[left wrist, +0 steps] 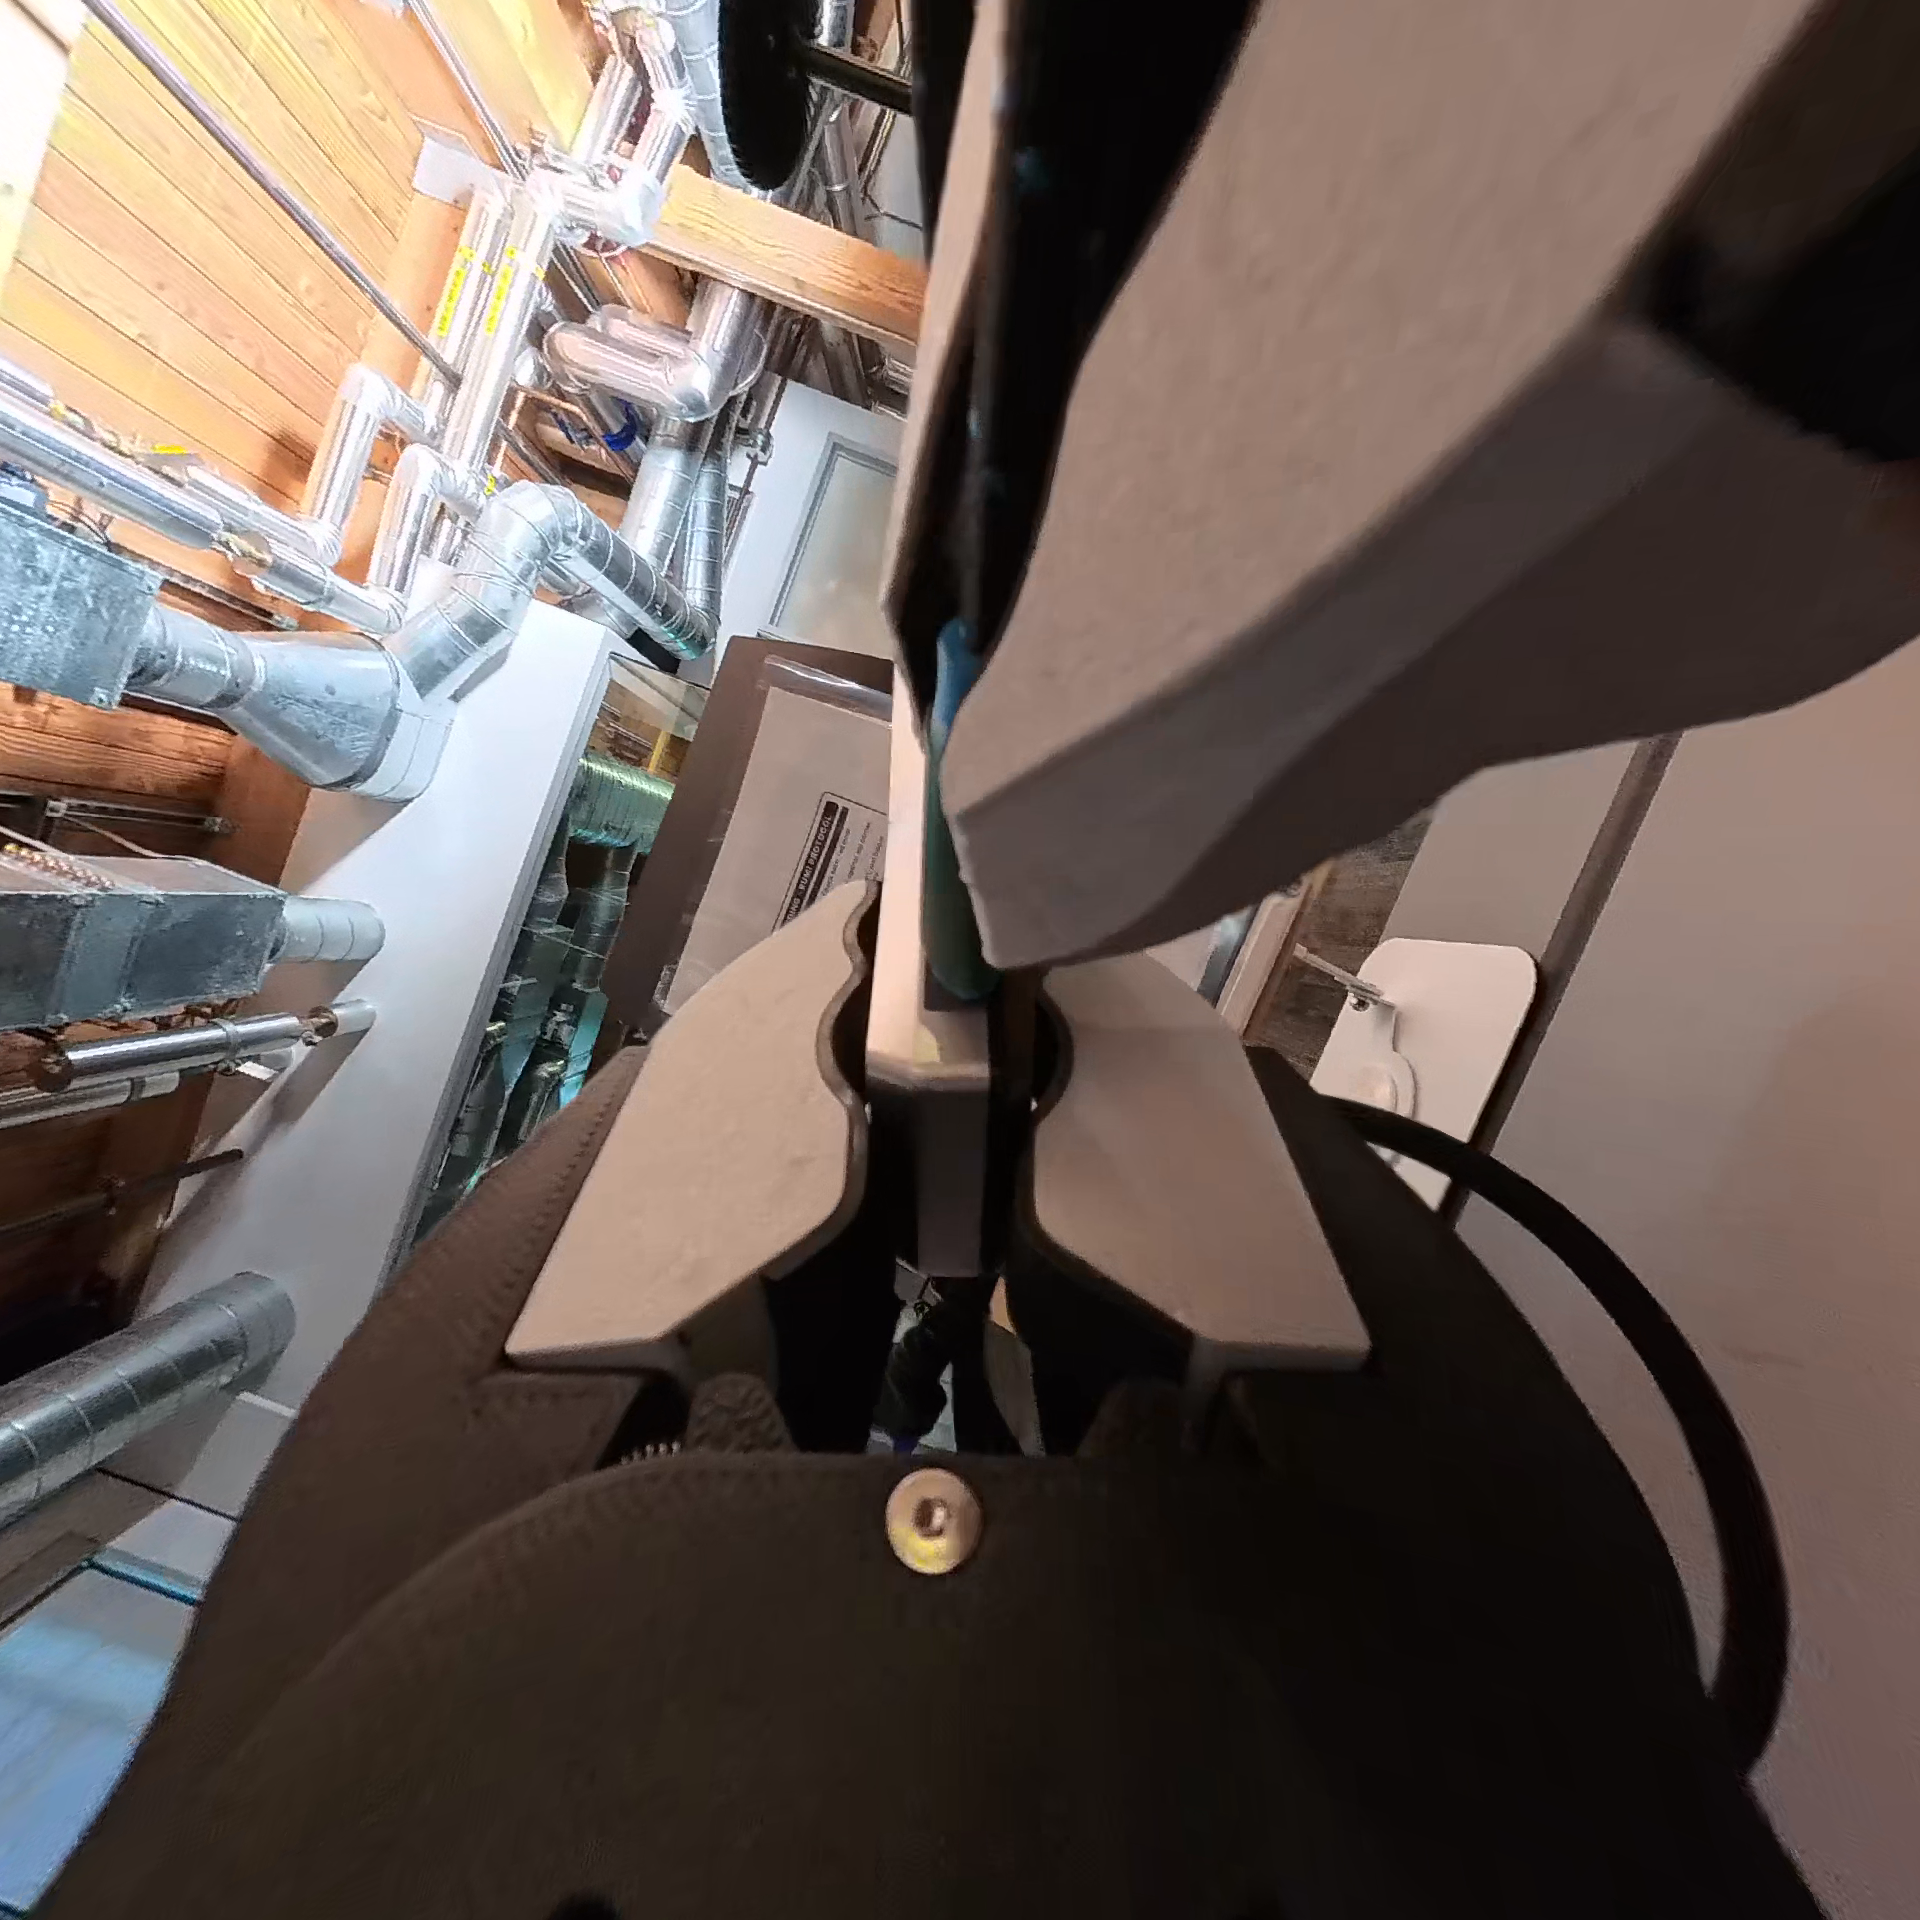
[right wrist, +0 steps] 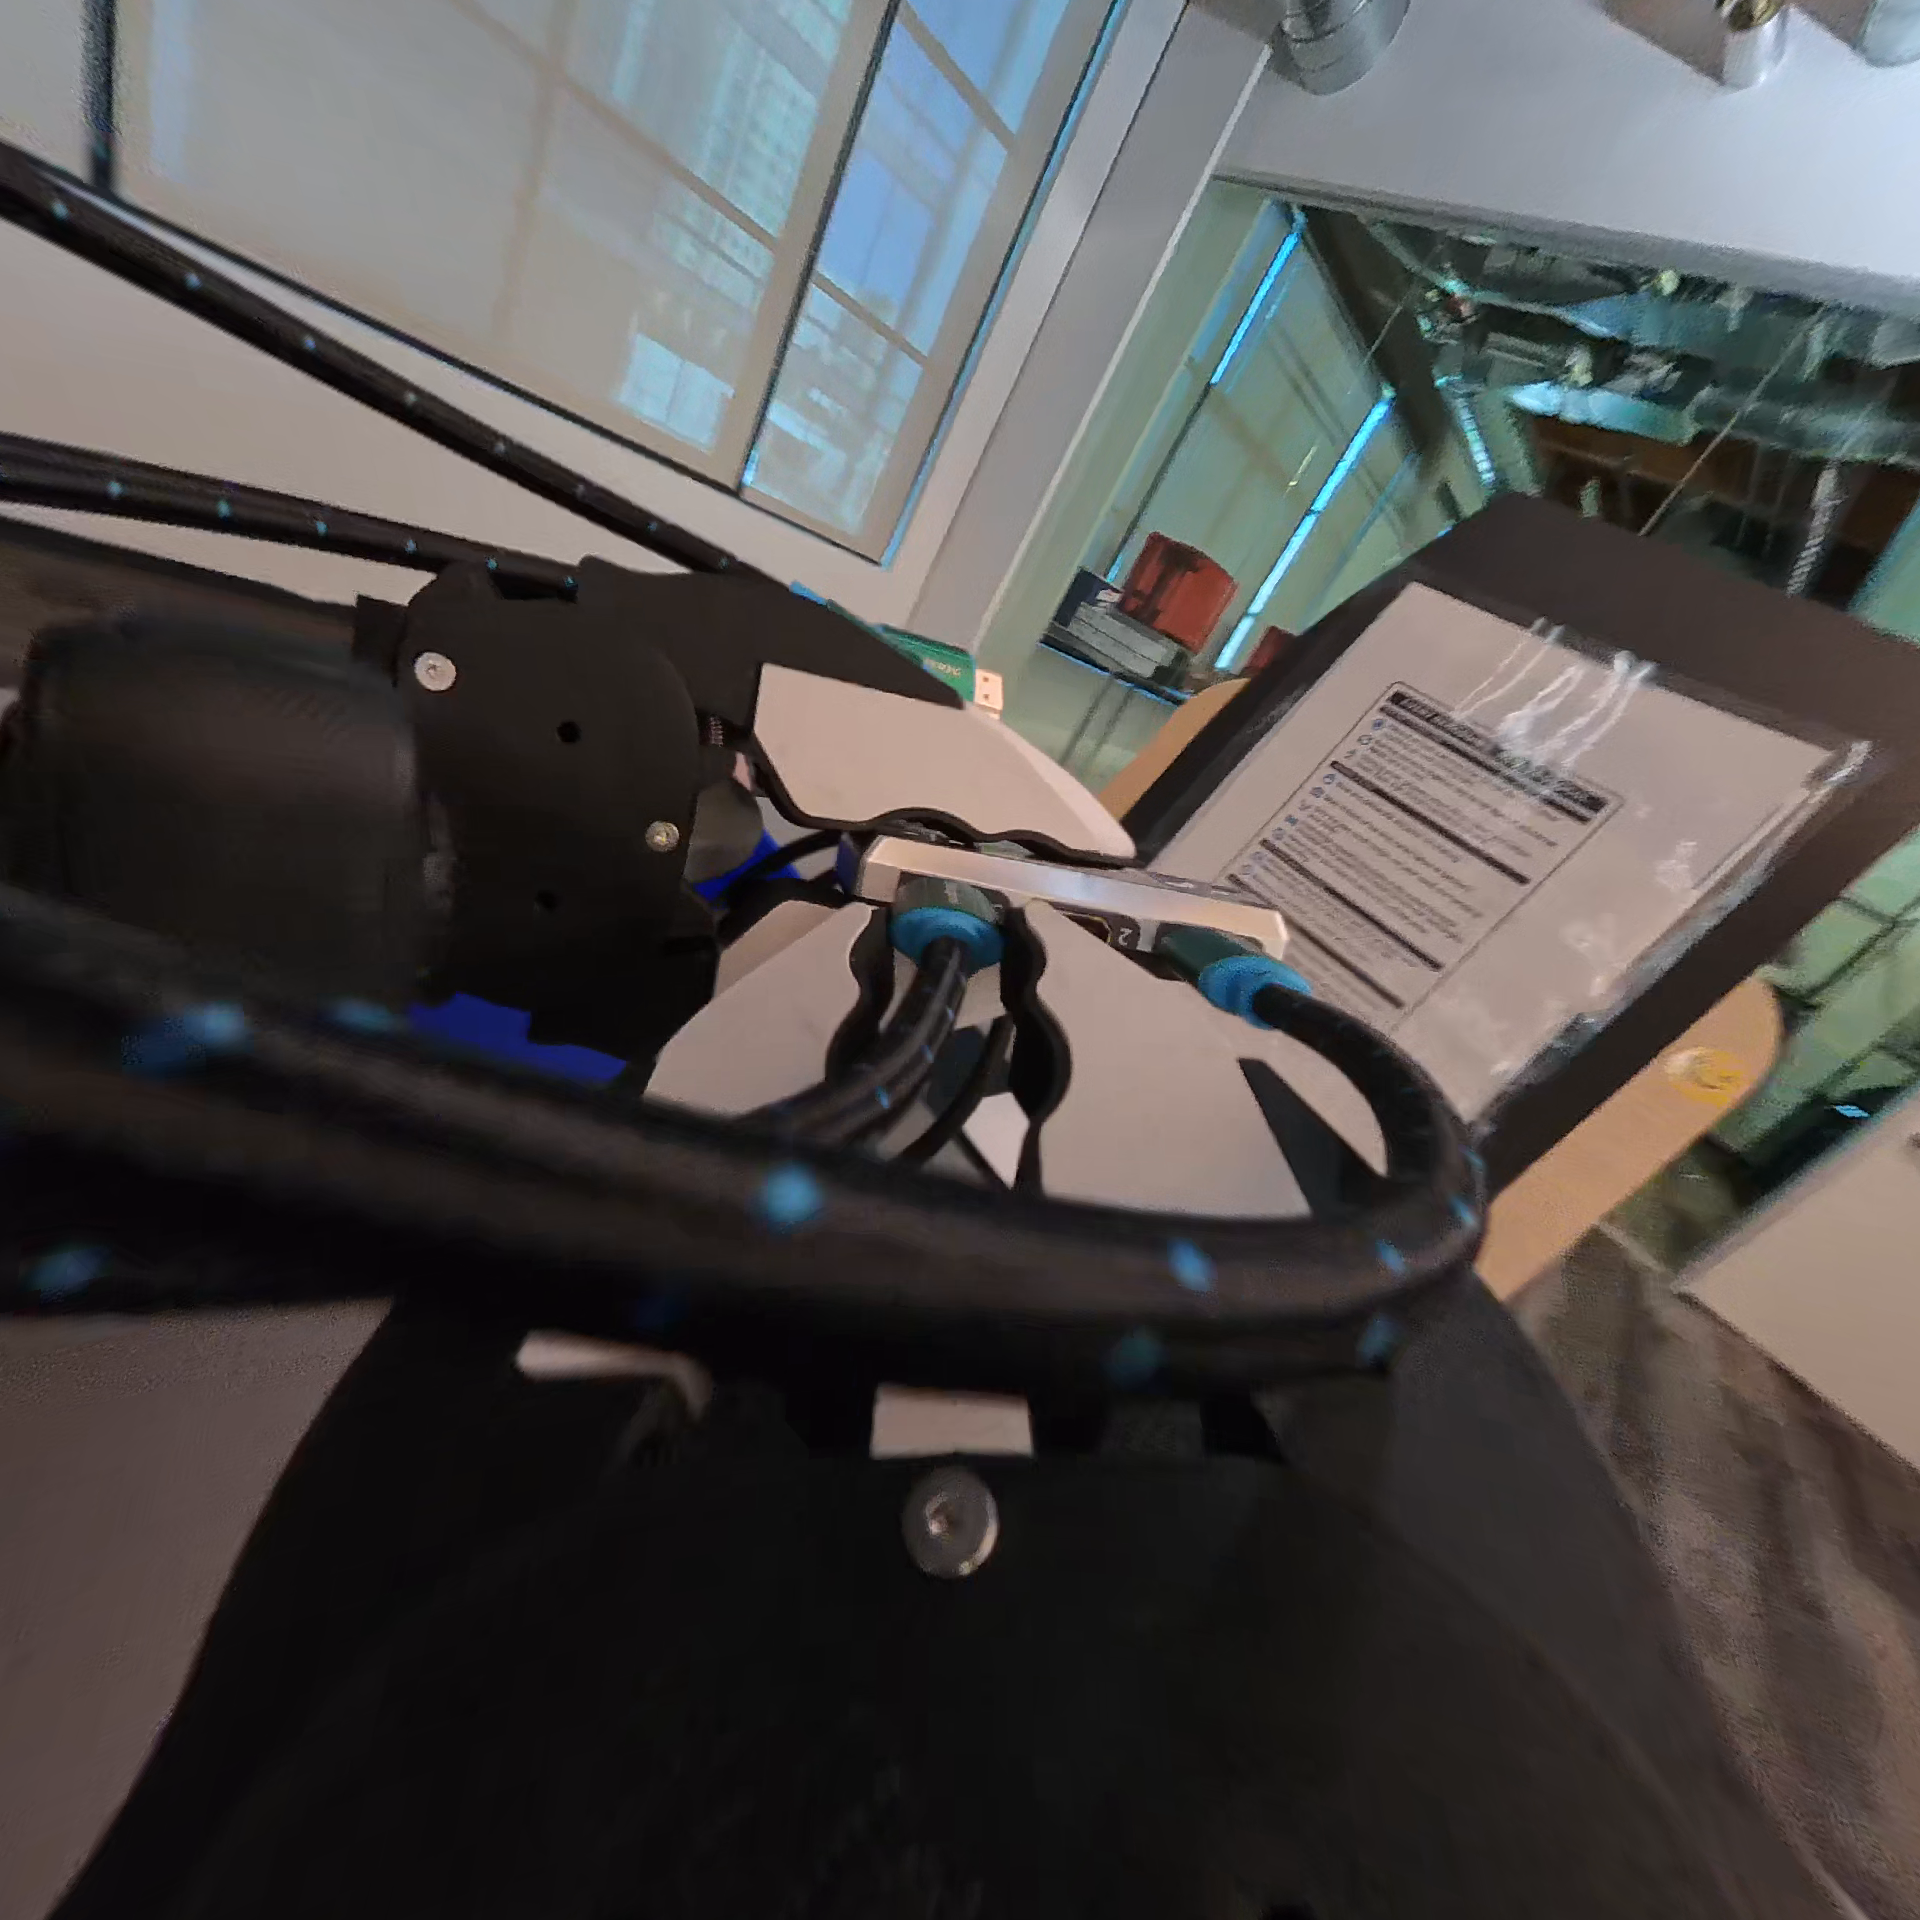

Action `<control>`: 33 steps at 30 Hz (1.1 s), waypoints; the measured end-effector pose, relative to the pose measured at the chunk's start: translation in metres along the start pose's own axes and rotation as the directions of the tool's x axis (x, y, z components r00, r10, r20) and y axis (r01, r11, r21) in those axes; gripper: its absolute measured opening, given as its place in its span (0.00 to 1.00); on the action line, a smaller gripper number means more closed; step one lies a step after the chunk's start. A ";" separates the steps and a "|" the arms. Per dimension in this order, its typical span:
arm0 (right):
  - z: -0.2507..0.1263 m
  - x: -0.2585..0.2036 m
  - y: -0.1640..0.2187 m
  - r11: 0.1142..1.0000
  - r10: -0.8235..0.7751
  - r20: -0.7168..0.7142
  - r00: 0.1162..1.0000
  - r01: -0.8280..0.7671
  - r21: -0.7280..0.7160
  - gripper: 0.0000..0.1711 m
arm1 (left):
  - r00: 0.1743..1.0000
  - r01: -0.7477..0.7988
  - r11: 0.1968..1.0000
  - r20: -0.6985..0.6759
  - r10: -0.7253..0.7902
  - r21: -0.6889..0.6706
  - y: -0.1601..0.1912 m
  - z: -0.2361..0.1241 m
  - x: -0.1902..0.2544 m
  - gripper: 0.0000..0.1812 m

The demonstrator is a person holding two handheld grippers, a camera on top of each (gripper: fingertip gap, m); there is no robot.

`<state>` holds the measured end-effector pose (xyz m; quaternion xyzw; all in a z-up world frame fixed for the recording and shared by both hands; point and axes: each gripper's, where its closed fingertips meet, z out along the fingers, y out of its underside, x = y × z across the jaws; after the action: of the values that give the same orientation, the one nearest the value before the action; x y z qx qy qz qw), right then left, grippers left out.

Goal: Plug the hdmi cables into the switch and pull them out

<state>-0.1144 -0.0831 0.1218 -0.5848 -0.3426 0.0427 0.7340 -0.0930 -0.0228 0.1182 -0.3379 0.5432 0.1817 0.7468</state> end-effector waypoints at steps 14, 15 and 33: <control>-0.004 0.006 -0.001 0.993 0.117 0.002 0.993 -0.117 -0.034 0.12 | 0.998 -0.059 0.996 -0.016 0.058 -0.062 0.013 0.005 0.002 0.13; -0.010 0.010 -0.009 0.983 0.185 0.036 0.982 -0.184 -0.014 0.12 | 0.997 -0.077 0.989 -0.025 0.074 -0.124 0.027 0.008 0.001 0.13; -0.131 0.117 -0.029 0.842 0.530 0.138 0.836 -0.539 0.028 0.12 | 0.940 0.155 0.965 -0.269 -0.209 -0.210 0.077 0.011 0.021 0.13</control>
<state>0.0375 -0.1469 0.1899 -0.6289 -0.2093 0.2936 0.6888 -0.1273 0.0374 0.0773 -0.4777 0.5933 0.1102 0.6384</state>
